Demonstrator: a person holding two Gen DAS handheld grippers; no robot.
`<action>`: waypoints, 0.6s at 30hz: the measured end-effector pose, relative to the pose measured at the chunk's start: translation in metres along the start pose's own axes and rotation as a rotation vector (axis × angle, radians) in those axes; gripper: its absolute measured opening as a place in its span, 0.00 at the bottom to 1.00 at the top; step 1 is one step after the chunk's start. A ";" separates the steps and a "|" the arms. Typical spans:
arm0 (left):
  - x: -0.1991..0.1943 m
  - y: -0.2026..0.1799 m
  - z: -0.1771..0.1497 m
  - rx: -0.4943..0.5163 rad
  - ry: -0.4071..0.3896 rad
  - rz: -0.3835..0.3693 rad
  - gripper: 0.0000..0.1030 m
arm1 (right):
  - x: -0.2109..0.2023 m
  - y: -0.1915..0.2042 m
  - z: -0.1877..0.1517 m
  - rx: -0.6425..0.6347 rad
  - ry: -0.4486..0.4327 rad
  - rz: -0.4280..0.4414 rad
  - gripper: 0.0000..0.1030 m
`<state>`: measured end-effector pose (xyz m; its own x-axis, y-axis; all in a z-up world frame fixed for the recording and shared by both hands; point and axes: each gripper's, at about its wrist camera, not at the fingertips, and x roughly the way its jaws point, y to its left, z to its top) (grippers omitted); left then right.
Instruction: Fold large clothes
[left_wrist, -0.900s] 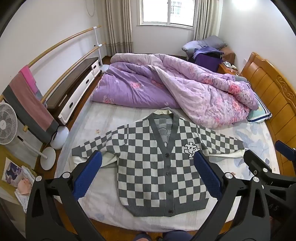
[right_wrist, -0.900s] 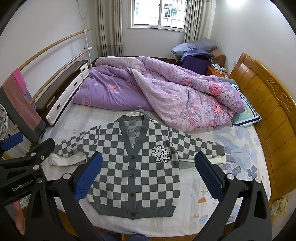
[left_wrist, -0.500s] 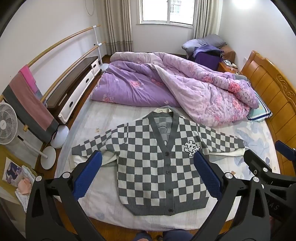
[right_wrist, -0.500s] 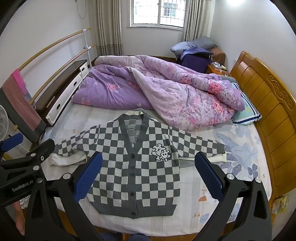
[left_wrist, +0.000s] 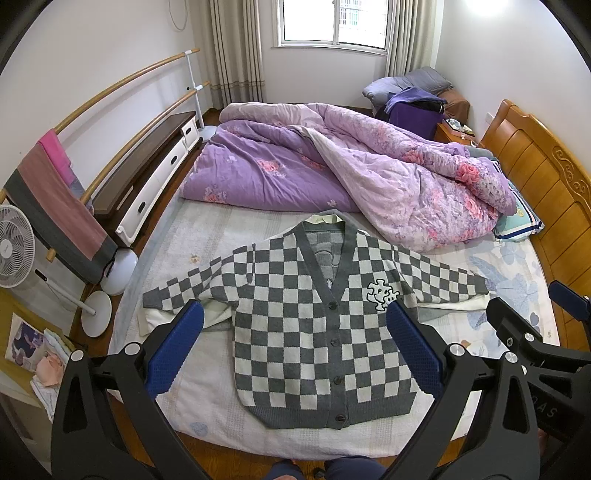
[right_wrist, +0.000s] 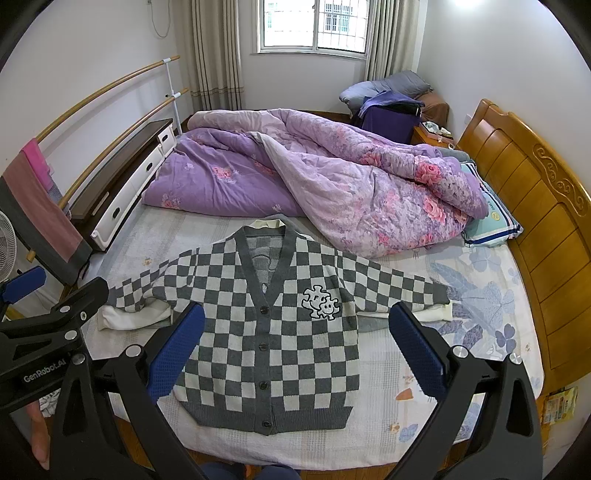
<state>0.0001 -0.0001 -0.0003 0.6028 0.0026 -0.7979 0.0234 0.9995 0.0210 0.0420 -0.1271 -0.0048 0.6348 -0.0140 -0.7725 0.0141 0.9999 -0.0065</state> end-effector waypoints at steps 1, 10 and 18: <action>0.000 0.000 0.000 0.000 0.000 0.000 0.95 | 0.000 0.000 0.000 0.000 -0.001 -0.001 0.93; 0.000 0.000 0.000 0.002 0.002 0.000 0.95 | 0.002 0.000 0.000 0.001 0.002 0.000 0.93; 0.000 0.000 0.000 0.001 0.003 0.000 0.95 | 0.003 0.000 0.001 0.001 0.003 0.001 0.93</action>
<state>0.0003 -0.0001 -0.0004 0.6001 0.0027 -0.7999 0.0243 0.9995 0.0216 0.0443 -0.1273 -0.0067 0.6328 -0.0131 -0.7742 0.0146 0.9999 -0.0050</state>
